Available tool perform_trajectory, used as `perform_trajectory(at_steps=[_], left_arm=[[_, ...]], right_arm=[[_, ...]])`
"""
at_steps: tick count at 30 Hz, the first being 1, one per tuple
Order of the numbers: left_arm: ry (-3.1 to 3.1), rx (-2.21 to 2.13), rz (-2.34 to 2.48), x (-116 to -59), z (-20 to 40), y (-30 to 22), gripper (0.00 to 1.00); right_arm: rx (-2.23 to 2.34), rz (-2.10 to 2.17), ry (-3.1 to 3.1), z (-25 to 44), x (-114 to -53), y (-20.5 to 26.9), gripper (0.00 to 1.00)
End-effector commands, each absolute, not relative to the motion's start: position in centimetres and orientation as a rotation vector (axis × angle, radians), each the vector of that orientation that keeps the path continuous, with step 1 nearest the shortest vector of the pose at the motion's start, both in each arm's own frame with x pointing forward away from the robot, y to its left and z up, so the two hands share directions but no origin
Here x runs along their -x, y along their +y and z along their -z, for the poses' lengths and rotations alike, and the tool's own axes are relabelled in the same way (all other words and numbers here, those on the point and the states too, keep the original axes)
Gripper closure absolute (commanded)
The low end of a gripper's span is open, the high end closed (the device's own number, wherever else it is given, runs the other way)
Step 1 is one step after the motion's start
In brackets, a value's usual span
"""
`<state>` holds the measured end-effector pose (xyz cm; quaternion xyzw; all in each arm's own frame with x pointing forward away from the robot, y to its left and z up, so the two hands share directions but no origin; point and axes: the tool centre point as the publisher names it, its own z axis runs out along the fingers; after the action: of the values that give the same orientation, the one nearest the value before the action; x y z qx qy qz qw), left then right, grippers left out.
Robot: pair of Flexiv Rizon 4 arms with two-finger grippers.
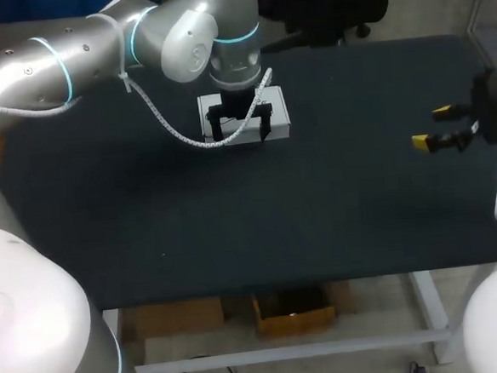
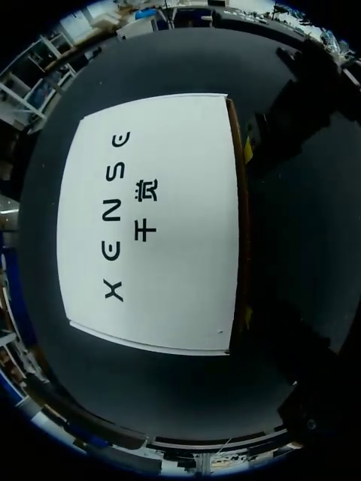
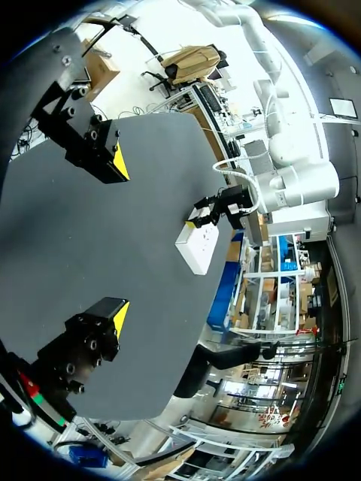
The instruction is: Assemble the packaging by folding the flat box into shape, placing the metal phone stand inside, and closing the box properly
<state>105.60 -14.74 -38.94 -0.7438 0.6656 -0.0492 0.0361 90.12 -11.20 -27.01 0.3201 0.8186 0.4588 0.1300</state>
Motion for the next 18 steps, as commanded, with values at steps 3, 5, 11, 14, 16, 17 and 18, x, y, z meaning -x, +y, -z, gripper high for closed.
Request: perform_trajectory(at_steps=[3, 5, 11, 14, 16, 17, 18], left_arm=[[2.06, 2.289, 0.119, -107.6, 39.1, -14.8, 0.0], [2.059, 2.289, 0.119, -108.2, 39.1, -14.7, 0.0], [2.071, 2.29, 0.118, -110.1, 38.8, -14.5, 0.0], [2.079, 2.287, 0.116, -110.9, 38.6, -14.4, 0.0], [2.083, 2.289, 0.117, -111.4, 38.5, -14.3, 0.0], [2.09, 2.29, 0.122, -111.7, 38.4, -14.2, 0.0], [2.089, 2.29, 0.122, -111.9, 38.3, -14.1, 0.0]], right_arm=[[-0.924, -1.344, 2.375, 27.0, -89.9, -11.4, 0.0], [-0.924, -1.344, 2.375, 27.0, -89.9, -11.4, 0.0], [-0.924, -1.344, 2.375, 27.0, -89.9, -11.4, 0.0], [-0.924, -1.344, 2.375, 27.0, -89.9, -11.4, 0.0], [-0.924, -1.344, 2.375, 27.0, -89.9, -11.4, 0.0], [-0.924, -1.344, 2.375, 27.0, -89.9, -11.4, 0.0], [-0.924, -1.344, 2.375, 27.0, -89.9, -11.4, 0.0]])
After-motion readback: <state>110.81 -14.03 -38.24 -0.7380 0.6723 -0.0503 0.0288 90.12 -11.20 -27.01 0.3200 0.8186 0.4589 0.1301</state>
